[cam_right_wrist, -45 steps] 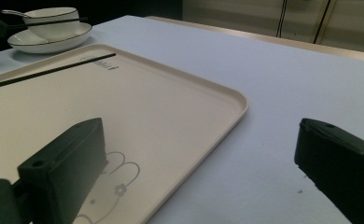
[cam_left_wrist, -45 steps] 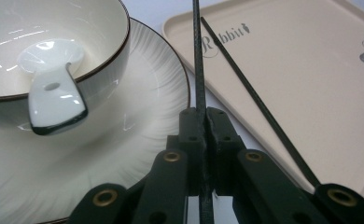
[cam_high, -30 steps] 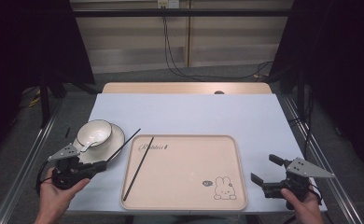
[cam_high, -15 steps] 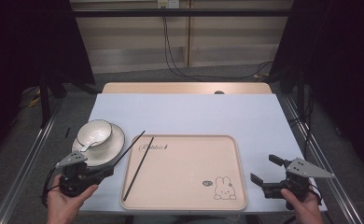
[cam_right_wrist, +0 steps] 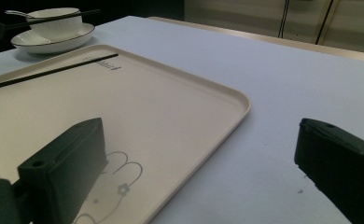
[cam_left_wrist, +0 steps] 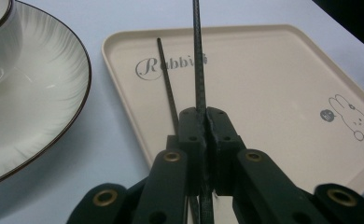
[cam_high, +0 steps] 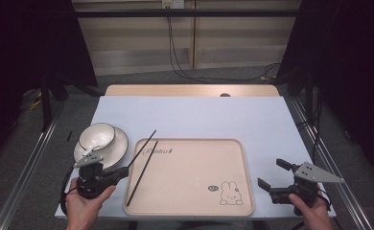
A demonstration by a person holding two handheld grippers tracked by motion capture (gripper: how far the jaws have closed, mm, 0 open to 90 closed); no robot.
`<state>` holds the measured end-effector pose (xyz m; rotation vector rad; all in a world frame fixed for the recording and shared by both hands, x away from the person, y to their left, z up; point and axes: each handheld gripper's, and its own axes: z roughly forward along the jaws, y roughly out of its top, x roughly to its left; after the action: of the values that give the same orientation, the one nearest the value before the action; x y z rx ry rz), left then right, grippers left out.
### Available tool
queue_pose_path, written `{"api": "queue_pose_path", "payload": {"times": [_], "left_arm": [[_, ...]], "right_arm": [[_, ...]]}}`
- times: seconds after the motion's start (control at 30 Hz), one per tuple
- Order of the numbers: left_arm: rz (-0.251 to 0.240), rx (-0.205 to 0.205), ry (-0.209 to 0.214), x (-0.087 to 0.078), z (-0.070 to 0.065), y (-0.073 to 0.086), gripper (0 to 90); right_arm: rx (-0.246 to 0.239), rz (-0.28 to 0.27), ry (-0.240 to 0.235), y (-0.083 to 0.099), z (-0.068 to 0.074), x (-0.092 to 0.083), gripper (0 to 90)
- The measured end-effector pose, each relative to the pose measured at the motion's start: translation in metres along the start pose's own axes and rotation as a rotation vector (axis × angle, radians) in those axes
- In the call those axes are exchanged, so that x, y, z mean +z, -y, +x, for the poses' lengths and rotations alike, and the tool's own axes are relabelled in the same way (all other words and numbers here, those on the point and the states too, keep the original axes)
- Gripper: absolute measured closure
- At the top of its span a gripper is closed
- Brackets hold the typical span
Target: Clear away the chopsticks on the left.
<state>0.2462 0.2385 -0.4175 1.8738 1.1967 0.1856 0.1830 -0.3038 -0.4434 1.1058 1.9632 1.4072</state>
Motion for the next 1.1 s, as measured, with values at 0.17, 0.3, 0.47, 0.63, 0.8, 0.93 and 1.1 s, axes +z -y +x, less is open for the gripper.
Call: {"api": "queue_pose_path", "payload": {"times": [0.17,0.3,0.47,0.63,0.8,0.93,1.1], "left_arm": [[0.017,-0.018,-0.009,0.011,-0.006,-0.003,85.8],[0.031,-0.029,-0.031,0.020,-0.011,-0.006,85.9],[0.054,-0.035,-0.043,0.031,-0.017,-0.004,85.9],[0.089,-0.052,-0.044,0.042,-0.019,0.003,85.9],[0.135,-0.062,-0.060,0.053,-0.022,0.008,85.8],[0.155,-0.069,-0.093,0.060,-0.023,0.008,85.7],[0.189,-0.077,-0.112,0.069,-0.024,0.013,85.5]], "right_arm": [[-0.002,0.000,0.001,0.000,0.000,0.000,2.2],[-0.004,-0.001,0.001,0.000,0.000,0.000,2.2],[-0.003,0.000,0.000,0.000,0.000,0.000,2.2],[-0.004,0.000,0.000,0.000,0.000,0.000,2.1],[-0.003,0.003,-0.004,0.000,0.000,0.001,2.1],[-0.005,0.003,-0.004,0.000,0.000,0.001,2.1],[-0.003,0.002,-0.001,0.000,0.000,0.000,2.1]]}}
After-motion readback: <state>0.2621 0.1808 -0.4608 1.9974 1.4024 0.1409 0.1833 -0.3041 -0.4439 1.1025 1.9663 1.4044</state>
